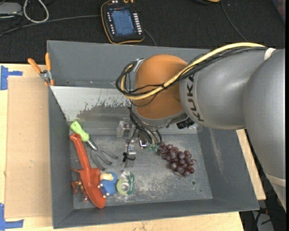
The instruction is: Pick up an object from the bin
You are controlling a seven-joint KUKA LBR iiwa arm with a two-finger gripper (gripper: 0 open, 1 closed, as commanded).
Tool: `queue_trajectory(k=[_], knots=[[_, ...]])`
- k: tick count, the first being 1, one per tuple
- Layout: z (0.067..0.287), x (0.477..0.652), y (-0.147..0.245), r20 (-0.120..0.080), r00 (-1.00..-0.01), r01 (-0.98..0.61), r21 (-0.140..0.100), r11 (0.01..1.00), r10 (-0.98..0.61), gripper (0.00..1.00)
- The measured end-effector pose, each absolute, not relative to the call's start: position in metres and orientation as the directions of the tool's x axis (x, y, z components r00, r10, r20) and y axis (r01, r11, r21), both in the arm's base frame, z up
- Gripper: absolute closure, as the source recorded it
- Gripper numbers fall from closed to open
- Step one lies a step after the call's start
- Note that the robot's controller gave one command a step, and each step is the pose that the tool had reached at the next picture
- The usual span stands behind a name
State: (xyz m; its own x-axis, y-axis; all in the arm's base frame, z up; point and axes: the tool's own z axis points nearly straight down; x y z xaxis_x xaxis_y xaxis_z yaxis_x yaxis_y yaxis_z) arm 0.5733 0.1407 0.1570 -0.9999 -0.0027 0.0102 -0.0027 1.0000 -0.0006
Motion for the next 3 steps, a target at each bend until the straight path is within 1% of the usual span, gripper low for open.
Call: queue_trajectory(k=[1, 2, 3], knots=[[0.162, 0.575, 0.14, 0.002, -1.0, 0.002, 0.0, 1.0, 0.002, 0.0], [0.07, 0.583, 0.178, 0.006, -0.984, 0.177, 0.0, 0.984, 0.177, 0.0], [0.128, 0.589, 0.175, -0.001, -0.964, 0.265, 0.001, 0.964, 0.265, 0.0]])
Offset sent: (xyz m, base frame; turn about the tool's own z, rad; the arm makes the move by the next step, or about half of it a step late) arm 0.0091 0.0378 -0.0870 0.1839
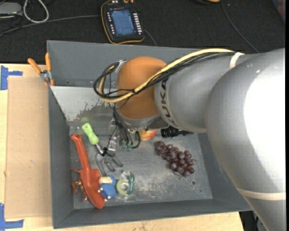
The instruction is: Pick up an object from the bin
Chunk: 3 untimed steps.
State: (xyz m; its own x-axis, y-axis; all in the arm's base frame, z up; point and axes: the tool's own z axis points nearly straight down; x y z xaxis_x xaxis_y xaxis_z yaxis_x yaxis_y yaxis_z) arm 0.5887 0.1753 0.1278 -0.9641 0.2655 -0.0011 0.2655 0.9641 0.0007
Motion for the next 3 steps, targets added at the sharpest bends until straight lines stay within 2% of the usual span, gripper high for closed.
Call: queue_trajectory(k=[1, 2, 3], knots=[[0.076, 0.58, 0.178, 0.017, -0.983, 0.181, -0.005, 0.984, 0.181, 0.0], [0.07, 0.6, 0.183, 0.0, -0.901, 0.434, 0.001, 0.901, 0.434, 0.0], [0.076, 0.582, 0.179, 0.016, -0.978, 0.206, -0.003, 0.979, 0.206, 1.0]])
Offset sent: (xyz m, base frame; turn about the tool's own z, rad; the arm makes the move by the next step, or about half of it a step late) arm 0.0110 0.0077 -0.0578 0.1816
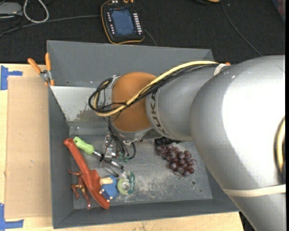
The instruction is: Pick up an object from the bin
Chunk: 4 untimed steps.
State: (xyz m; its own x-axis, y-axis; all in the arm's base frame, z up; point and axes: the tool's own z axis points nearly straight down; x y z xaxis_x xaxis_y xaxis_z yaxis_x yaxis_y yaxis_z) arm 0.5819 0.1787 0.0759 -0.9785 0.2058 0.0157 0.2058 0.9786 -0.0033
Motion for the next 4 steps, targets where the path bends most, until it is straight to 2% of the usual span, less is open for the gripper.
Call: queue_trajectory(k=[1, 3, 4], knots=[[0.076, 0.582, 0.179, 0.016, -0.978, 0.206, -0.003, 0.978, 0.206, 1.0], [0.1, 0.582, 0.178, 0.016, -0.978, 0.208, -0.003, 0.978, 0.208, 1.0], [0.125, 0.58, 0.177, 0.023, -0.978, 0.209, -0.006, 0.978, 0.209, 1.0]])
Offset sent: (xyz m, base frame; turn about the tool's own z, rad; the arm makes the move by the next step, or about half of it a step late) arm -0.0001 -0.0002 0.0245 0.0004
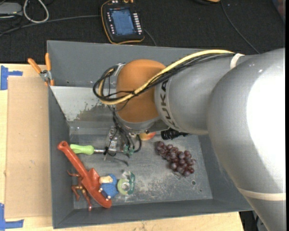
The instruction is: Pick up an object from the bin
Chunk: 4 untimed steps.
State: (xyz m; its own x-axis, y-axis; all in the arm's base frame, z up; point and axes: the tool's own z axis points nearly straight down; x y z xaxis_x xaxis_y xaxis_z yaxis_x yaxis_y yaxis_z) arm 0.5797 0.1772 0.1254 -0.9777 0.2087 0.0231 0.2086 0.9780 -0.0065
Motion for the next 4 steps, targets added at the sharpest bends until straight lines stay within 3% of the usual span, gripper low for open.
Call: queue_trajectory(k=[1, 4], knots=[[0.149, 0.581, 0.177, 0.019, -0.978, 0.209, -0.004, 0.978, 0.209, 1.0], [0.175, 0.581, 0.177, 0.022, -0.978, 0.209, -0.005, 0.978, 0.209, 1.0]])
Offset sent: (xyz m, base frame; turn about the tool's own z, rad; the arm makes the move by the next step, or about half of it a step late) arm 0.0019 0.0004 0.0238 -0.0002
